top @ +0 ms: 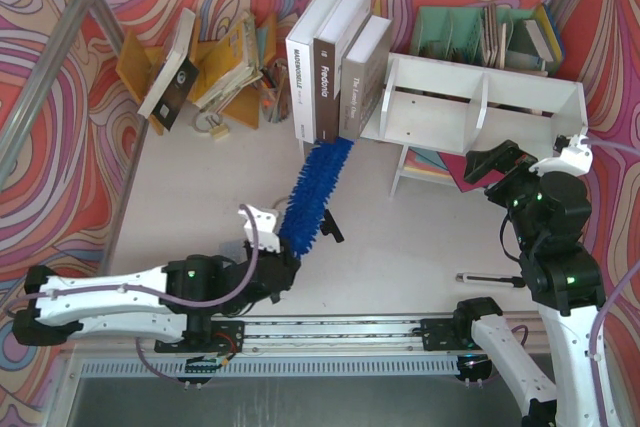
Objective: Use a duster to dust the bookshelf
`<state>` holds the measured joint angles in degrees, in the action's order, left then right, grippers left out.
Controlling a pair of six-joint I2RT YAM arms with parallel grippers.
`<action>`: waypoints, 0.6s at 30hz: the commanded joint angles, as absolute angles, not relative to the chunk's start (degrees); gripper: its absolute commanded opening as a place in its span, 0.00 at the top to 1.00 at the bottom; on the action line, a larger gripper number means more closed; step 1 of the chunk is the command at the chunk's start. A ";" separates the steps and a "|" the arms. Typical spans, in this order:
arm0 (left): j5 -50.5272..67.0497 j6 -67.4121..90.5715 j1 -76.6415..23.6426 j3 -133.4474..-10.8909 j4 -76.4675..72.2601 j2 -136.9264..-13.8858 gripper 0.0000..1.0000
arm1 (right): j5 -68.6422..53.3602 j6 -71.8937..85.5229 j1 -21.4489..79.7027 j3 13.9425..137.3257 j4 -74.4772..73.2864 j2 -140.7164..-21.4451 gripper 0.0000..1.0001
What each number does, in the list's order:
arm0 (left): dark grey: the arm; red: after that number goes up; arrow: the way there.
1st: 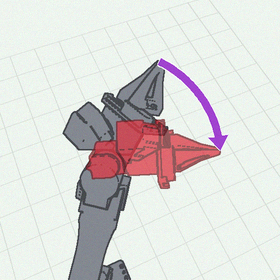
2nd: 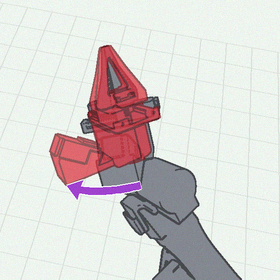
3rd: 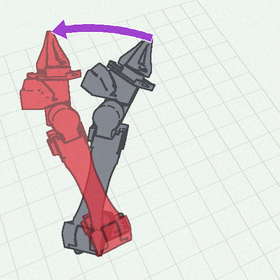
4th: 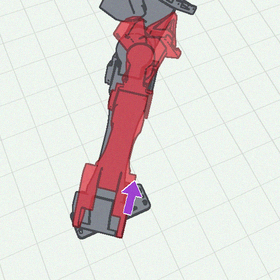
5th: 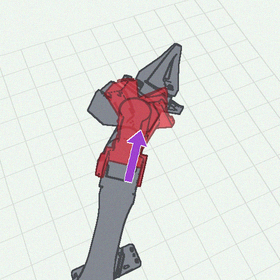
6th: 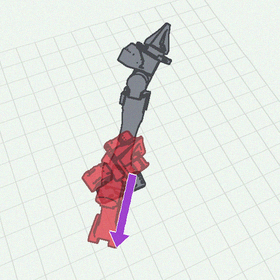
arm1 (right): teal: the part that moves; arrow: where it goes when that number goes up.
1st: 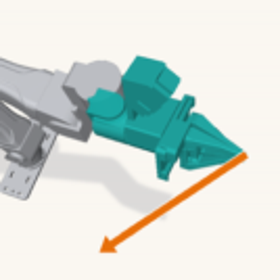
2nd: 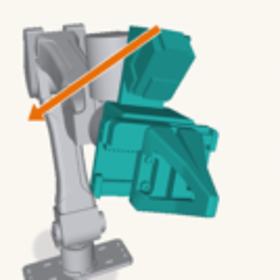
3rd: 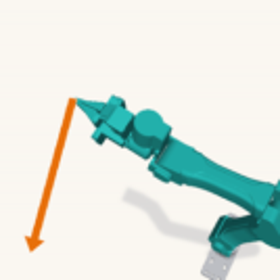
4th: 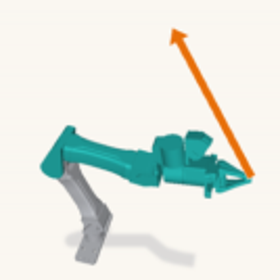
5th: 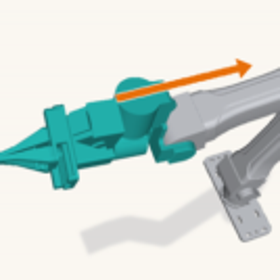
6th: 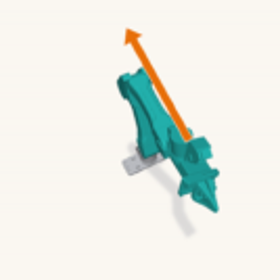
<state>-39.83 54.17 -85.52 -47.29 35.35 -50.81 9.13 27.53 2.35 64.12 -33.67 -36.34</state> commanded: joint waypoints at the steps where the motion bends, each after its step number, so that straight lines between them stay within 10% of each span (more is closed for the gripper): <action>1: -49.40 59.18 -85.48 -44.68 41.54 -44.67 1.00 | 9.23 28.02 2.44 63.87 -32.55 -35.94 0.01; 18: -37.60 47.84 -85.52 -52.96 21.62 -67.49 1.00 | 8.79 28.29 2.46 65.13 -32.75 -36.78 0.01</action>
<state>-40.66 53.08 -85.52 -48.45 31.66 -61.73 9.08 27.83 2.35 64.12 -33.67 -36.51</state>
